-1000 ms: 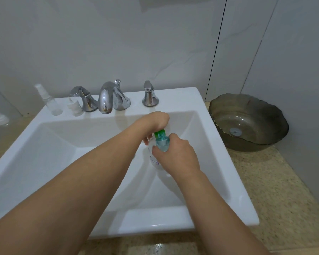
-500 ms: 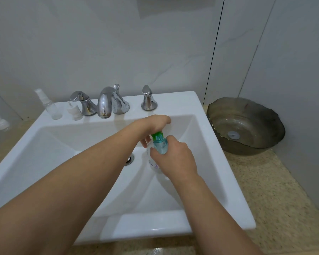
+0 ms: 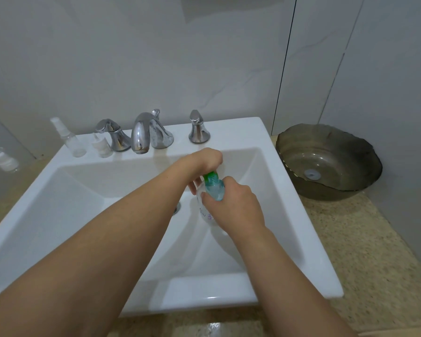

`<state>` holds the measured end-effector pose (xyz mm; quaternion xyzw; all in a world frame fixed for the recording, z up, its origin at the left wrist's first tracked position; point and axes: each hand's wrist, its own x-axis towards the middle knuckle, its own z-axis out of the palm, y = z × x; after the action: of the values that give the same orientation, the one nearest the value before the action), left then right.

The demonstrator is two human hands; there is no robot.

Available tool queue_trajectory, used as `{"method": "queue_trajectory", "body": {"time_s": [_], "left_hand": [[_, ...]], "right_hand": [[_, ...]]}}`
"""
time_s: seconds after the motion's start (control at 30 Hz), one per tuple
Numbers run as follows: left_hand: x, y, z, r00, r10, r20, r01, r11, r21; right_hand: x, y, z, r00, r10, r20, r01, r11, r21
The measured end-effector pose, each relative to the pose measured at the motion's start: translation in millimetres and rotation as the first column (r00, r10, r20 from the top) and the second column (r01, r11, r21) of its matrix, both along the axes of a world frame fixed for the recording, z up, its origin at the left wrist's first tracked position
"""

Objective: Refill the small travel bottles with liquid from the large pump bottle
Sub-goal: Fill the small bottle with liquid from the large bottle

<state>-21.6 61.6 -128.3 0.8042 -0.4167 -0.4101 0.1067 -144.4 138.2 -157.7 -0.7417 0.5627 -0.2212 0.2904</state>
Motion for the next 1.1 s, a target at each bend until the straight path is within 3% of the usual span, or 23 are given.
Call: {"method": "queue_trajectory", "body": {"time_s": [0.53,0.7,0.97,1.1], "left_hand": [[-6.0,-1.2,-8.0,0.996,0.058,0.067,-0.052,0.995,-0.084],[-2.6,-0.4,-4.0,0.997,-0.025,0.067,0.027,0.999,-0.032],[5.7,5.6,25.5,0.986,-0.064,-0.152,0.09,0.982,0.168],[0.9,3.0,26.3,0.989,-0.048,-0.14,0.074,0.98,0.185]], "right_hand": [[0.4,0.4,-2.8,1.0,0.001,-0.03,-0.001,1.0,0.003],[0.3,0.7,-3.2,1.0,0.004,-0.025,-0.004,1.0,-0.003],[-0.6,3.4,-1.3,0.999,-0.005,0.038,0.007,0.997,-0.072],[-1.7,3.1,-0.8,0.999,-0.007,0.045,0.009,0.998,-0.06]]}}
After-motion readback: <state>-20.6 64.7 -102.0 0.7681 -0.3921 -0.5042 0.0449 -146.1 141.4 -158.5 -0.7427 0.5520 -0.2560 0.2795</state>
